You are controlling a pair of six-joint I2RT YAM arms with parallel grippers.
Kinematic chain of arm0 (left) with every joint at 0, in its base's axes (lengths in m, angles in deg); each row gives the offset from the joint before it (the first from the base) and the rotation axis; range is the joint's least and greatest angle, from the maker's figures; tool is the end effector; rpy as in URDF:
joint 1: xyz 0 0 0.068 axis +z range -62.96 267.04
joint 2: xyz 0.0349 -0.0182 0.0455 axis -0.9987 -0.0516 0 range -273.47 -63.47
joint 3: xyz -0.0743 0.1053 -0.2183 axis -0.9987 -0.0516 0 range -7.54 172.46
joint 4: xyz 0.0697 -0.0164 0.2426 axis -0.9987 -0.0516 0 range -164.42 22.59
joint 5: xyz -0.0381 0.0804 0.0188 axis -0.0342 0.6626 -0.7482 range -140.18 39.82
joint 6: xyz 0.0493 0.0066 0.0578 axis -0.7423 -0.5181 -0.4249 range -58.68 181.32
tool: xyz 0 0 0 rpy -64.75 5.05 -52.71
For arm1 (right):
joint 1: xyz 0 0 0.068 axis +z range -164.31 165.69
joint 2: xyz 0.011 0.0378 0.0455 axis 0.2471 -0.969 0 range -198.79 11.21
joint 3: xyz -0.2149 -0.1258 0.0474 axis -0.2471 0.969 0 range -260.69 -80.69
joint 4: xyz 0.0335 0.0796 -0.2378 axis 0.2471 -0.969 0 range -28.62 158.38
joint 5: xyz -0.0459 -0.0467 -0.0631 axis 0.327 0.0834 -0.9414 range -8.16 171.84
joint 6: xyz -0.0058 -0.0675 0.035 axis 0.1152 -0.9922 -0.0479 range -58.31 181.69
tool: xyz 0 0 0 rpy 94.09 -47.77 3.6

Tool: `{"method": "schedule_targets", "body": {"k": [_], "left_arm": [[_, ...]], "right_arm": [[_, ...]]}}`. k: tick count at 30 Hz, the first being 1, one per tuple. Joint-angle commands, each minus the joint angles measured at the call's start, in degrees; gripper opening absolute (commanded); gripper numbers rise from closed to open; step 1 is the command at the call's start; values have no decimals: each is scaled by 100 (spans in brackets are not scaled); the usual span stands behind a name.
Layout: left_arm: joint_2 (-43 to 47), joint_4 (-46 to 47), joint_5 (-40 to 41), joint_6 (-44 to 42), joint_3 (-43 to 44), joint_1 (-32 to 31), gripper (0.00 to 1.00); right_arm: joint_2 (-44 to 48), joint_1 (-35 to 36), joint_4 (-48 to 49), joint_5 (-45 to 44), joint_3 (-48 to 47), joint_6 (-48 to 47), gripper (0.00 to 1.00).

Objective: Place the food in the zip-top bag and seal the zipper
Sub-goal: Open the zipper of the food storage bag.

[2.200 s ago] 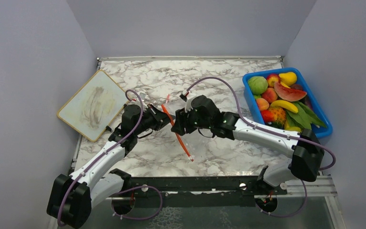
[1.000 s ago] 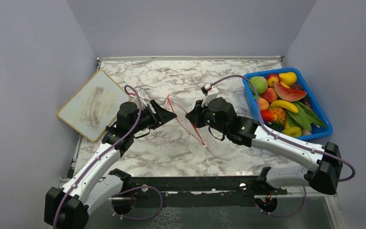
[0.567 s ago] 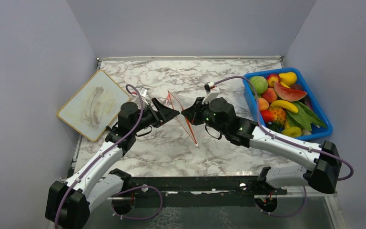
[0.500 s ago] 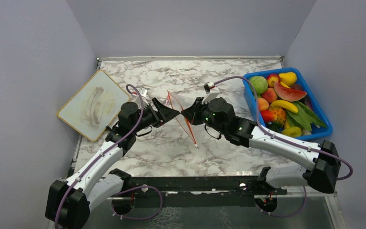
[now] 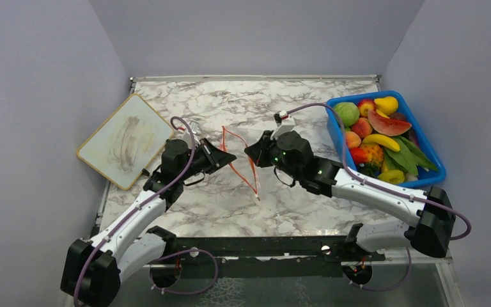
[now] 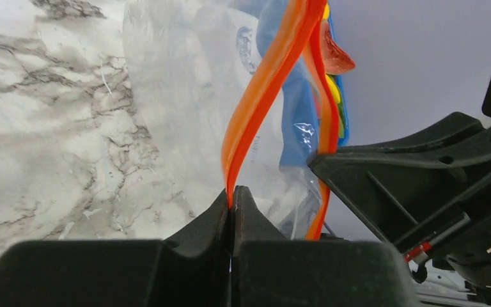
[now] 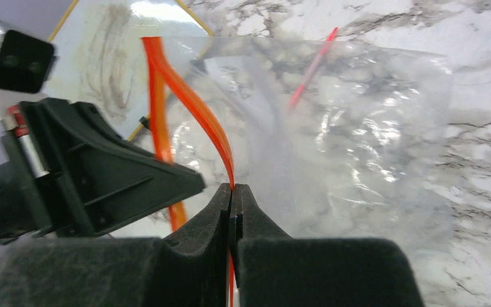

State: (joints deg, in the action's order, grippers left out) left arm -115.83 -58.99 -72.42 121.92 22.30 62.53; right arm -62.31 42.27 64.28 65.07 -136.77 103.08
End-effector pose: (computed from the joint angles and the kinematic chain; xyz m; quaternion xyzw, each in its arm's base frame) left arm 0.2097 -0.1225 0.2392 -0.1268 0.7724 -0.5202 0.3417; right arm 0.1919 0.2571 0.2841 -0.0268 0.8216 0.3407 0.4562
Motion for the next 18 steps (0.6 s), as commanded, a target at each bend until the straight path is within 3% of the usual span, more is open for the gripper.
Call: {"method": "schedule_targets", "body": {"k": [1,12,18], "left_arm": [[580,-661,763,-601,263,-27,0],[951,-3077,1077,-2611,1933,-21,0],[917,-4229,1431,-3398,2865,-23,0]], "right_arm": [[163,11,-435,-706,-189,-323,1],[876,8,-1521,-1778,-275,-503,1],[1296,6,-1413,-1277,106,-384,1]]}}
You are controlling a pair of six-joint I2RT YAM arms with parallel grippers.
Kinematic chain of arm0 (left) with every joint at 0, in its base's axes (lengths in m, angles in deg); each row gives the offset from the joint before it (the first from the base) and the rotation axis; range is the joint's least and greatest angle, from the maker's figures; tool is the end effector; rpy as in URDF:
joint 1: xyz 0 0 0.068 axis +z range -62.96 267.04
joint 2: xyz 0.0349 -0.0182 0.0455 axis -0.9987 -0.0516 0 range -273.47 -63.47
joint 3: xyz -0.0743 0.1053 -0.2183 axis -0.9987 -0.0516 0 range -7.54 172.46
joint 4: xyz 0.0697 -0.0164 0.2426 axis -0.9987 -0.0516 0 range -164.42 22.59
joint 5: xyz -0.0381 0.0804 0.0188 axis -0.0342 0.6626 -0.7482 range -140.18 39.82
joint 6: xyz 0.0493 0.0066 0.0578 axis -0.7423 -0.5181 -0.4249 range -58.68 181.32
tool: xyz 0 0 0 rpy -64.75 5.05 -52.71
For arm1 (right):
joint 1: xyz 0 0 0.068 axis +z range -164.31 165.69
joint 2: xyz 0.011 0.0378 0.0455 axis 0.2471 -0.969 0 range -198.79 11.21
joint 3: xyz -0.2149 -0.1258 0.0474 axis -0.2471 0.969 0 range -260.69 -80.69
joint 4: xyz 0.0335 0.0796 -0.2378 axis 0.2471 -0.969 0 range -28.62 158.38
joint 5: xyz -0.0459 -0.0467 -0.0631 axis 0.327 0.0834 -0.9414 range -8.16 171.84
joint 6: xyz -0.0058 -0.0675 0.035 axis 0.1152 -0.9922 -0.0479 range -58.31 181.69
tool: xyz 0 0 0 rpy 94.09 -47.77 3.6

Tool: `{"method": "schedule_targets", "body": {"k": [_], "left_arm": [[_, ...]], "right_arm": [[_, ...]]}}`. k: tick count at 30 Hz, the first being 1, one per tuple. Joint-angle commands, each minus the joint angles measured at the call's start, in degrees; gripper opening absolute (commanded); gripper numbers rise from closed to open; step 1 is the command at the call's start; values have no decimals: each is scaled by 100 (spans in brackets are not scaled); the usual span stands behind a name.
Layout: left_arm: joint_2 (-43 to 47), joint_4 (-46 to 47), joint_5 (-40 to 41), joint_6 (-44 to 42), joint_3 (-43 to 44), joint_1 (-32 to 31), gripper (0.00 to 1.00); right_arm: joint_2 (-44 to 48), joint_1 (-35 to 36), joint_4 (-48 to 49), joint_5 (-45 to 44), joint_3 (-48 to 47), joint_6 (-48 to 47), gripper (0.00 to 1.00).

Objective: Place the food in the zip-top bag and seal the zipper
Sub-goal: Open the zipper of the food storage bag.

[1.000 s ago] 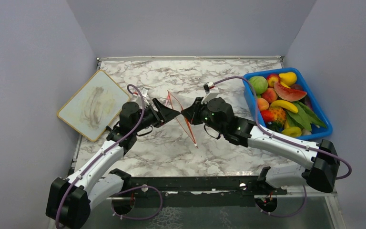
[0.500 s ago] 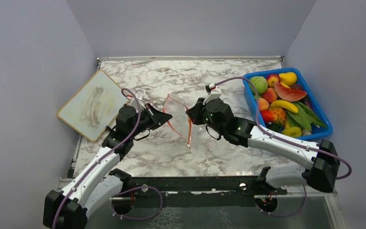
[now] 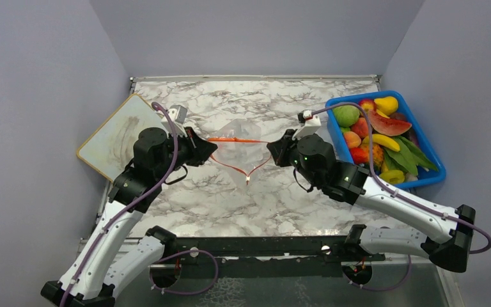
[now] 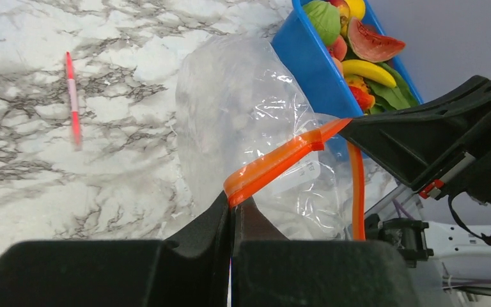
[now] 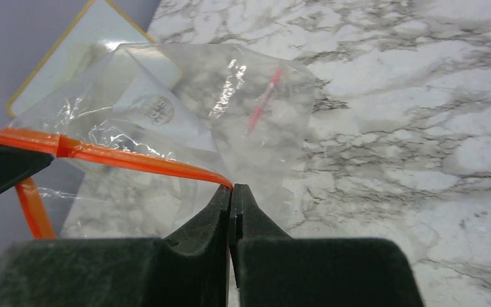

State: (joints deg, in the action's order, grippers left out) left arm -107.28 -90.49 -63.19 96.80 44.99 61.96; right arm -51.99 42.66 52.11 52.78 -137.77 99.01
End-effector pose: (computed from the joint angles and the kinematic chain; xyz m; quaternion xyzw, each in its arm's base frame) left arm 0.1755 -0.0982 0.3436 -0.0019 0.7878 -0.3845 0.4811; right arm 0.1744 0.2107 0.3160 0.0003 0.8164 0.2529 0.5192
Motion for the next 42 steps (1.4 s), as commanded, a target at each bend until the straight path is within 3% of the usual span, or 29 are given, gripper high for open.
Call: {"method": "schedule_targets", "body": {"k": [1,6,14,18,27,35,37,42], "left_arm": [[39,-1219,518,-968,725,30,0],[-84,-1768,245,-1267,1228,30,0],[-361,-3157,1224,-1628,1886,30,0],[-431,-3176,812,-1546,1661,30,0],[-658,-1517,-767,-1274,189,37,0],[-1084,-1097,-929,-1395,0,30,0],[-1022,-941,-905,-1366,-109,37,0],[-890,-523,-935,-1224,-407,30,0]], "right_arm": [[325,-33,-57,367,352,76,1],[464,-33,1805,2488,1465,86,1],[-827,-29,3099,4503,1402,577,1],[-1245,-30,2813,4240,1370,551,1],[-1197,-33,1956,2965,1406,127,2],[-940,-30,1339,2455,975,-146,44],[-812,-30,1286,2449,948,-176,49],[-773,-30,1324,2461,1039,-67,49]]}}
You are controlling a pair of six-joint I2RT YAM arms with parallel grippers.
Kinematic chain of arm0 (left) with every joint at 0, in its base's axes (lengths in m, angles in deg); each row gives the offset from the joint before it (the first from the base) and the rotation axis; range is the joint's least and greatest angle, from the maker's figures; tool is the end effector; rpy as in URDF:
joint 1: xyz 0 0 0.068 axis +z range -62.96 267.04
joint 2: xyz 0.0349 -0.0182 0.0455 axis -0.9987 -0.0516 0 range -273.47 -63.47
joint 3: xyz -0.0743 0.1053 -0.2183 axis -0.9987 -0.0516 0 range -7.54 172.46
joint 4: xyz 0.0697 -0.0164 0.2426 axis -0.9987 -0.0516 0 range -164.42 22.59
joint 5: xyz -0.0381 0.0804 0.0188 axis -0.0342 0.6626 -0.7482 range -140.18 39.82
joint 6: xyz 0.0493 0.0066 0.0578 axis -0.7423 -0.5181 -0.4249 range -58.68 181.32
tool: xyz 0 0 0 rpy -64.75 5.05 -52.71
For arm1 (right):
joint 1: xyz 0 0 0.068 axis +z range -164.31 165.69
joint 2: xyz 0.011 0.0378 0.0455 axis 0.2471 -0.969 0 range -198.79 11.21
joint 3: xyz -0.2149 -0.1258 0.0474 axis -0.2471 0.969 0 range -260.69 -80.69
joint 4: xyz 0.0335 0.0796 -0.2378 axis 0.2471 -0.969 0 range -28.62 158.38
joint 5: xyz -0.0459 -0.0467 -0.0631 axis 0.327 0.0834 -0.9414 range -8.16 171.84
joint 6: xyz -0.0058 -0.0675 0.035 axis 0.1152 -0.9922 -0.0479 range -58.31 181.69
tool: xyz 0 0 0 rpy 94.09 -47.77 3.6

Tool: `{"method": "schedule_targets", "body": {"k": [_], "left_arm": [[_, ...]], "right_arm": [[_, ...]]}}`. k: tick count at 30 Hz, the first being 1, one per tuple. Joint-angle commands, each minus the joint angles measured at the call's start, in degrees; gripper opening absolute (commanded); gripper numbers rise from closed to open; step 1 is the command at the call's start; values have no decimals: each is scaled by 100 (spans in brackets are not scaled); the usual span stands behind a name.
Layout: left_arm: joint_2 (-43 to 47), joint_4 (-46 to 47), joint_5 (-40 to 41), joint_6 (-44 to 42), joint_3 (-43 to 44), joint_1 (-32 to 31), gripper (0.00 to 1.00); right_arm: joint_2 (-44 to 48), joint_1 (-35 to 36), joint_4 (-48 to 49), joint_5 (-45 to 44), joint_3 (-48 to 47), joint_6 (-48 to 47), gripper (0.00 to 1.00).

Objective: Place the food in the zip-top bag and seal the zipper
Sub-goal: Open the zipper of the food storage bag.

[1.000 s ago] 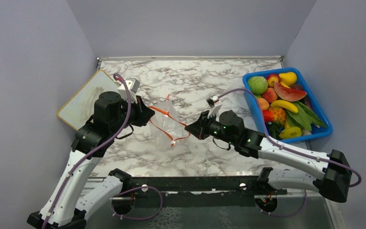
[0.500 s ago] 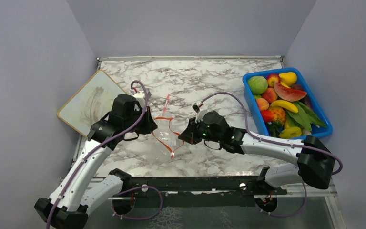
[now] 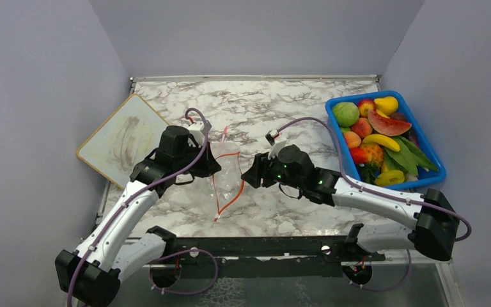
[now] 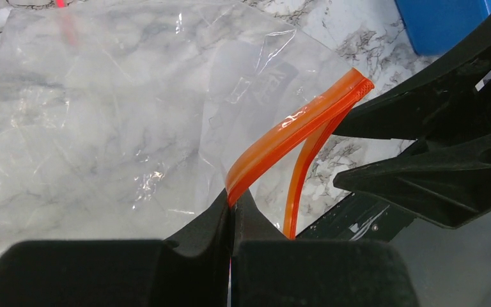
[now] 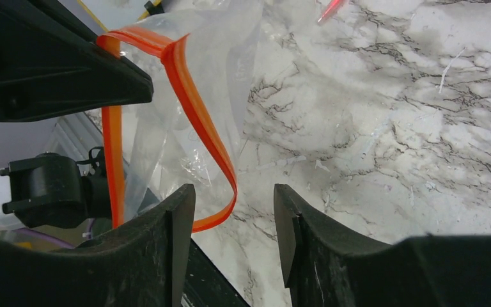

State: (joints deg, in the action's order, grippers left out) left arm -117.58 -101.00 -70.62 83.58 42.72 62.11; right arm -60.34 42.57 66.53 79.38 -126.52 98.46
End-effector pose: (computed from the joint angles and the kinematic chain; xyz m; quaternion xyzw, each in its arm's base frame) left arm 0.1928 -0.1145 0.2735 0.0991 0.8803 -0.3202 0.3357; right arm 0.1685 0.2533 0.2325 -0.1383 0.8439 0.3652 0.3680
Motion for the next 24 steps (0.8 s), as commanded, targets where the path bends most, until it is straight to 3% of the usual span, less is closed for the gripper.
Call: {"method": "schedule_targets", "body": {"k": [1,8,13,17,24], "left_arm": [[132,567,-188,150,-209,15,0],[-23,587,-355,419,-210,16,0],[92,494,-504,724,-168,17,0],[259,473,-455,1013,-109,15,0],[336,469,-441,1372,-111,17,0]], "right_arm": [[29,-21,-86,-161,-67,58,51],[-426,-20,690,261,-15,398,59],[-927,-20,895,-505,1,883,59],[-1116,-21,2126,-418,438,960,58],[-1354,-21,2800,-188,405,1238,61]]}}
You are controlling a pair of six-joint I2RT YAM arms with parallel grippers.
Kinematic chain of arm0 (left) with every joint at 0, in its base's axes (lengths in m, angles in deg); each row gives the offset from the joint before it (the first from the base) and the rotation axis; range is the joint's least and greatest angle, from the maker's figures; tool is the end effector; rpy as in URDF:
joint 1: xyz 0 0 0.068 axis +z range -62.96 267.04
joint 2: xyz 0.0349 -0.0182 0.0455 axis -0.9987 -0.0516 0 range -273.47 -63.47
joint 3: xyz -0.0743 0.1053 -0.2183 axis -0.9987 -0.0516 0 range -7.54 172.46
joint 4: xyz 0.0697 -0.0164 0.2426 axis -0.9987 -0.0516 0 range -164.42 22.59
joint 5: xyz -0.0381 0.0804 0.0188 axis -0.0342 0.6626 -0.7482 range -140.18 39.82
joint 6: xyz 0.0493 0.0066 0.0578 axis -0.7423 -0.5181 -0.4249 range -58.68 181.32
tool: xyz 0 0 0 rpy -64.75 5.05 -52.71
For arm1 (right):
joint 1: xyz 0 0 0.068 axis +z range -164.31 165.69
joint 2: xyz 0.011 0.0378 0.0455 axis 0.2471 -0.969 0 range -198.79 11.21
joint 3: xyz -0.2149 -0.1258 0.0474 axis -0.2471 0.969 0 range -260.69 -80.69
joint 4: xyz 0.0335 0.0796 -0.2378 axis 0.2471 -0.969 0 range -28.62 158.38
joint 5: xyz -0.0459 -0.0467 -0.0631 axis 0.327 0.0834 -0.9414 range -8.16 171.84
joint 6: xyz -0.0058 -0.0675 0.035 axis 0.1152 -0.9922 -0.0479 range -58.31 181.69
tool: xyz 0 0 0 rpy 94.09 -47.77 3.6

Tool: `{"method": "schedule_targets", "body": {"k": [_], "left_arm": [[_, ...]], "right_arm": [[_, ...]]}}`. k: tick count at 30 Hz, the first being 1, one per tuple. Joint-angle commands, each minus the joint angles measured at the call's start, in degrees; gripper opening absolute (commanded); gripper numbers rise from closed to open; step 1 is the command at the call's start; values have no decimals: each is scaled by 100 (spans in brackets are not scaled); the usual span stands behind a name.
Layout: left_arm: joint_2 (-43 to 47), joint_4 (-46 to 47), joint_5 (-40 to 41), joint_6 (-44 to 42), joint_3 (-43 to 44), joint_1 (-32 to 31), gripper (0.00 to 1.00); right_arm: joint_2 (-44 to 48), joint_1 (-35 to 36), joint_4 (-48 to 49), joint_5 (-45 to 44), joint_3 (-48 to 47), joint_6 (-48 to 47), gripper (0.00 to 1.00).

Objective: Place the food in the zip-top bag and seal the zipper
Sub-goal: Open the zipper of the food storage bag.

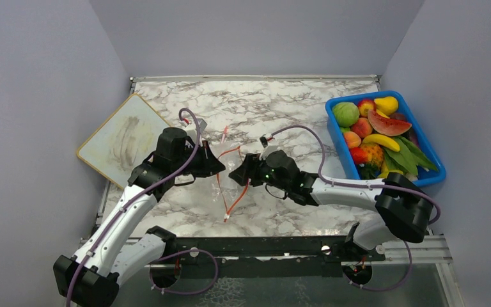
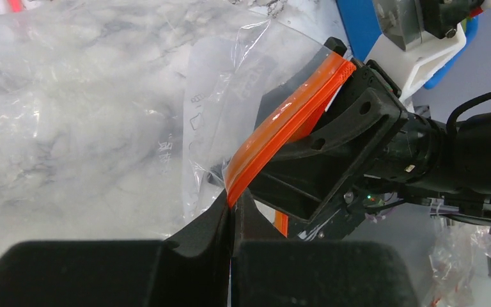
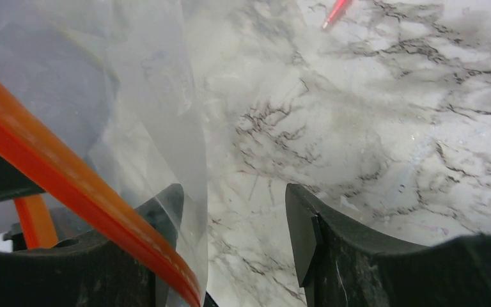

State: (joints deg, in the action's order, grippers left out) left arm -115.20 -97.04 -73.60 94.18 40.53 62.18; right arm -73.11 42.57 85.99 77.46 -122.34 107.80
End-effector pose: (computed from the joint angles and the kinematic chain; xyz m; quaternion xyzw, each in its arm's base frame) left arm 0.1884 -0.1156 0.2768 0.0361 0.8663 -0.3809 0.3212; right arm 0.1874 0.2782 0.1818 -0.0587 0.8413 0.3997 0.3593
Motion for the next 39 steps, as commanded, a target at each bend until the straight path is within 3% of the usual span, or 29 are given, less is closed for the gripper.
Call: {"method": "schedule_targets", "body": {"k": [1,8,12,17,20,26,32,39], "left_arm": [[96,74,-139,331,99,12,0],[143,73,-153,508,35,13,0],[264,-34,74,444,91,8,0],[282,-673,1037,-13,516,12,0],[246,-899,1475,-304,776,8,0],[109,-904,1375,-633,840,8,0],[107,-700,1210,-765,558,8,0],[182,-379,1034,-862,275,8,0]], "right_arm": [[-101,-24,960,24,19,386,62],[-708,-23,708,155,-394,732,68],[-756,-22,85,-400,-441,826,61],[-500,-19,-616,-1514,-6,804,51],[-434,-20,-843,-1616,127,787,45],[-423,-20,-1081,-1435,-70,582,44],[104,-19,-904,-655,-257,-172,59],[817,-27,-2058,-229,-633,-943,67]]}}
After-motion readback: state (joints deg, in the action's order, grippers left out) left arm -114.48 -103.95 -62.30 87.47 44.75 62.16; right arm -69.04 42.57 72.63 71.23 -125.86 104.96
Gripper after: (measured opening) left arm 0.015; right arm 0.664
